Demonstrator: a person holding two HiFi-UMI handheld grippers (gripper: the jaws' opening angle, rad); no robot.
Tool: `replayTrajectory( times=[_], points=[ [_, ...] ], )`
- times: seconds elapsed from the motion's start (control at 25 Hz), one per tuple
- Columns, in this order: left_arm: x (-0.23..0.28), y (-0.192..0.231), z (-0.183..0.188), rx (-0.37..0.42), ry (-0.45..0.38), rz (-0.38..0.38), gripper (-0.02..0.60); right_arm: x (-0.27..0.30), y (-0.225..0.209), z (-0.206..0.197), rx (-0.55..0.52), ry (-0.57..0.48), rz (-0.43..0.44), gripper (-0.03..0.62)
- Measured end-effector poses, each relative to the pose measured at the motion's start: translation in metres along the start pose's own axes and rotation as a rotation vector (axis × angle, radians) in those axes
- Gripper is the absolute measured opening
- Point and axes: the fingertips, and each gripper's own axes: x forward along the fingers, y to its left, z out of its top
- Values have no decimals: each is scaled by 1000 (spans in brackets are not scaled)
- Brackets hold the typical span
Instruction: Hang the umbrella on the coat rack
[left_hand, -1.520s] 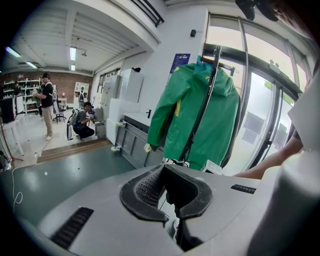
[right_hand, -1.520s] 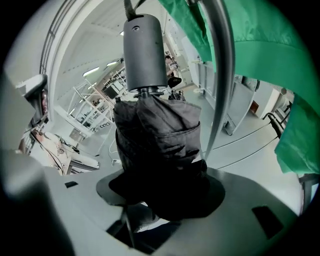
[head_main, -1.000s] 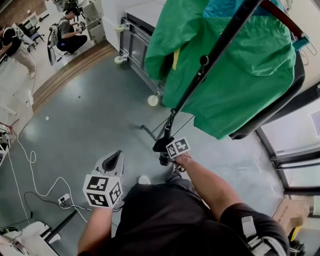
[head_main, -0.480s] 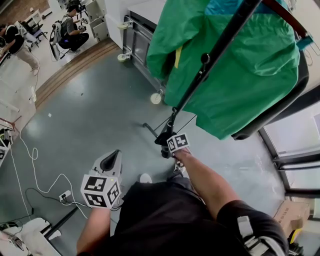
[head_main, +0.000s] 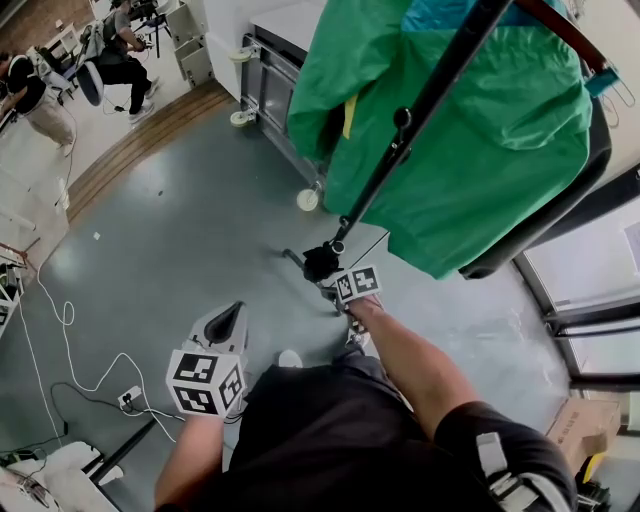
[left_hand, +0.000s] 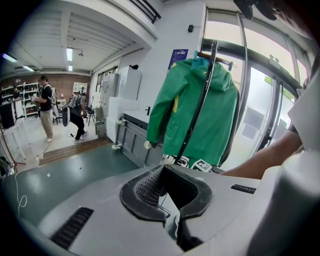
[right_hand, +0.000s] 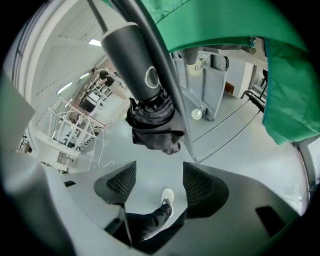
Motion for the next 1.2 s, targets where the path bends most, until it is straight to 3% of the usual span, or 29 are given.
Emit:
replayTrajectory(
  times=[0.32,0.64,0.92,1.08,1.2],
  points=[
    [7,-5,5,15,-2,-34,15,-16,11,6,-22,-51,9,272],
    [15,-10,7,30,-3,-76,15,-65,43,21,-57,-181,58,263],
    [19,-17,8,33,-6,-122,15,-139,72,26,-8,-367,99,164],
    [23,-20,9,44,-2,-138,15,-182,97,26,-102,-475,114,42],
    [27,-22,8,51,9,-153,15,-209,114,27,-167,-527,118,12]
  ],
)
